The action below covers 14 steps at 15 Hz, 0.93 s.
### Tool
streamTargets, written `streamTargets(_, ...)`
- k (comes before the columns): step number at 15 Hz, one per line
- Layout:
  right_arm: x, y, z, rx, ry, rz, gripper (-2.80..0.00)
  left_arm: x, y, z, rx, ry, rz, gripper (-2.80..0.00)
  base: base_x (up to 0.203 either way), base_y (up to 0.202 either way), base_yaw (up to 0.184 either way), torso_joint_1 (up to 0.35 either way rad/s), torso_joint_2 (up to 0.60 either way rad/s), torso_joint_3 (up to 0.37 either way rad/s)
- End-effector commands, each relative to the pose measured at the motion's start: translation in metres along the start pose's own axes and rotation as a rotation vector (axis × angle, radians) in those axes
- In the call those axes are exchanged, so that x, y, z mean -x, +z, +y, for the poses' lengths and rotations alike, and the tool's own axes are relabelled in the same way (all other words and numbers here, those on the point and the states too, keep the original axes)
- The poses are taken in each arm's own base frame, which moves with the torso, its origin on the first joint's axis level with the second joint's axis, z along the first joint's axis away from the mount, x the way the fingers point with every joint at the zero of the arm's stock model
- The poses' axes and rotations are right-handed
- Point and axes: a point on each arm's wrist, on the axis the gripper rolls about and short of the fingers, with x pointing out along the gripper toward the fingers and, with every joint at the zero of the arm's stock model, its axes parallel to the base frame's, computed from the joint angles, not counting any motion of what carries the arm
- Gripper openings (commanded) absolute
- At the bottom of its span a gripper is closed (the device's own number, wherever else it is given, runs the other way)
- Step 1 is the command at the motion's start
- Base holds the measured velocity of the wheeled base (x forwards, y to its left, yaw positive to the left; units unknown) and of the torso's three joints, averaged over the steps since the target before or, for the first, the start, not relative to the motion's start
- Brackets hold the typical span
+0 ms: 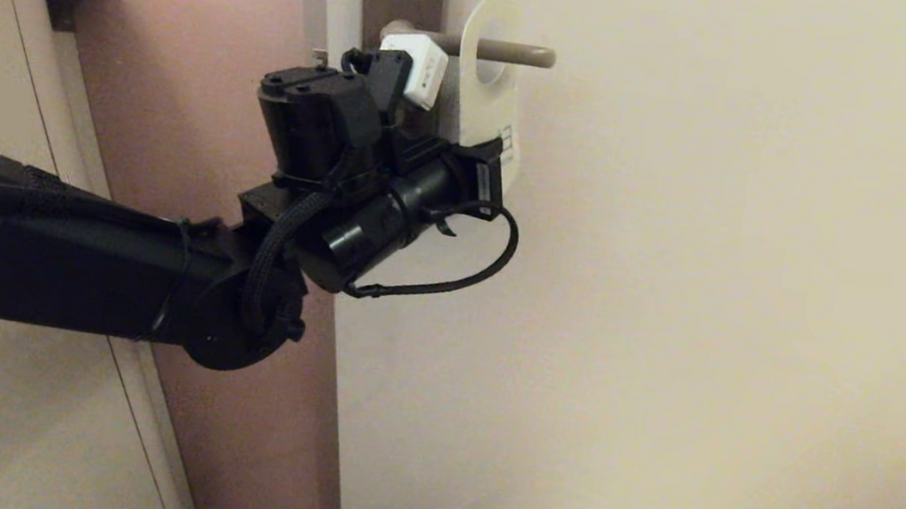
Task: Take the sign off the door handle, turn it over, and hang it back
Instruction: Take down the sign
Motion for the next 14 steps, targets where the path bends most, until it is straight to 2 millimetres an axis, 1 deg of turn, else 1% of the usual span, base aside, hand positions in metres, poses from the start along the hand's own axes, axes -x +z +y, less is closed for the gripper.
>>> streamTargets(1, 0.0, 0.0, 0.0, 0.001, 0.0, 0.0, -2.8, -0.005, -0.005, -0.005, 0.004, -0.007, 0.007, -2.8, 0.0, 0.0, 0.0, 0.0, 0.0, 0.0)
streamTargets(6, 0.0, 0.0, 0.0, 0.001, -0.001, 0.0, -2.8, -0.008, -0.002, -0.017, 0.009, -0.035, 0.012, -2.8, 0.0, 0.0, 0.0, 0.0, 0.0, 0.0)
streamTargets(9, 0.0, 0.0, 0.0, 0.001, 0.0, 0.0, -2.8, -0.014, -0.001, -0.021, 0.002, -0.042, 0.006, -2.8, 0.0, 0.0, 0.0, 0.0, 0.0, 0.0)
streamTargets(14, 0.0, 0.0, 0.0, 0.001, 0.0, 0.0, -2.8, -0.021, -0.005, -0.031, 0.0, -0.065, 0.019, -2.8, 0.0, 0.0, 0.0, 0.0, 0.0, 0.0)
